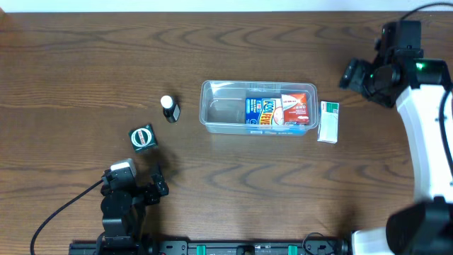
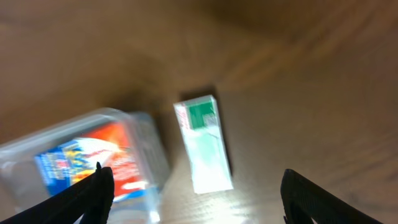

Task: Pack container
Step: 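Move the right gripper to the white-green box and grasp it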

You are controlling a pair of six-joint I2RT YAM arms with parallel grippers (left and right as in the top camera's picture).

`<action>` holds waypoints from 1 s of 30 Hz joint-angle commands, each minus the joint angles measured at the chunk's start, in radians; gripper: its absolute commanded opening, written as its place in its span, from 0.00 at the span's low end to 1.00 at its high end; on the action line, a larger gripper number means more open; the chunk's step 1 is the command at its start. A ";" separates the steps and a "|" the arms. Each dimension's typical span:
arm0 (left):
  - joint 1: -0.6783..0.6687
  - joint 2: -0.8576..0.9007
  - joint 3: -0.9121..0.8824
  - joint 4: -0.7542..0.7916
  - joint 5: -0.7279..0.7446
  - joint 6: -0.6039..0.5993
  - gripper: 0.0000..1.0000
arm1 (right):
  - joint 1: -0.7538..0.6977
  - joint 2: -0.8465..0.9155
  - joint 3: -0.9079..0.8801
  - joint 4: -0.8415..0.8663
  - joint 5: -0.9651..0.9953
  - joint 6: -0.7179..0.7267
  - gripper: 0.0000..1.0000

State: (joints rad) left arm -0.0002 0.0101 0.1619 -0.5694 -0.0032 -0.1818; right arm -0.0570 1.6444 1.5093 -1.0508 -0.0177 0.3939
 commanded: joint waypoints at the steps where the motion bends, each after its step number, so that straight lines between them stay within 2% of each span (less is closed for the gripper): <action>1: 0.004 -0.006 -0.013 0.003 -0.007 0.017 0.98 | -0.029 0.111 -0.034 -0.013 -0.085 0.010 0.82; 10: 0.004 -0.006 -0.013 0.003 -0.008 0.017 0.98 | -0.027 0.320 -0.034 0.000 -0.118 -0.020 0.80; 14: 0.004 -0.006 -0.013 0.003 -0.007 0.017 0.98 | -0.027 0.373 -0.034 0.013 -0.123 -0.088 0.81; 17: 0.004 -0.006 -0.013 0.003 -0.007 0.017 0.98 | -0.025 0.408 -0.034 0.026 -0.160 -0.204 0.80; 22: 0.004 -0.006 -0.013 0.003 -0.007 0.017 0.98 | -0.027 0.453 -0.034 0.030 -0.154 -0.235 0.80; 28: 0.004 -0.006 -0.013 0.003 -0.007 0.017 0.98 | -0.028 0.482 -0.034 0.027 -0.109 -0.230 0.59; 30: 0.004 -0.006 -0.013 0.003 -0.007 0.017 0.98 | -0.028 0.473 -0.032 0.026 -0.078 -0.230 0.58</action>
State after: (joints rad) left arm -0.0002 0.0101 0.1619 -0.5694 -0.0032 -0.1818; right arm -0.0811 2.1113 1.4776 -1.0245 -0.1429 0.1757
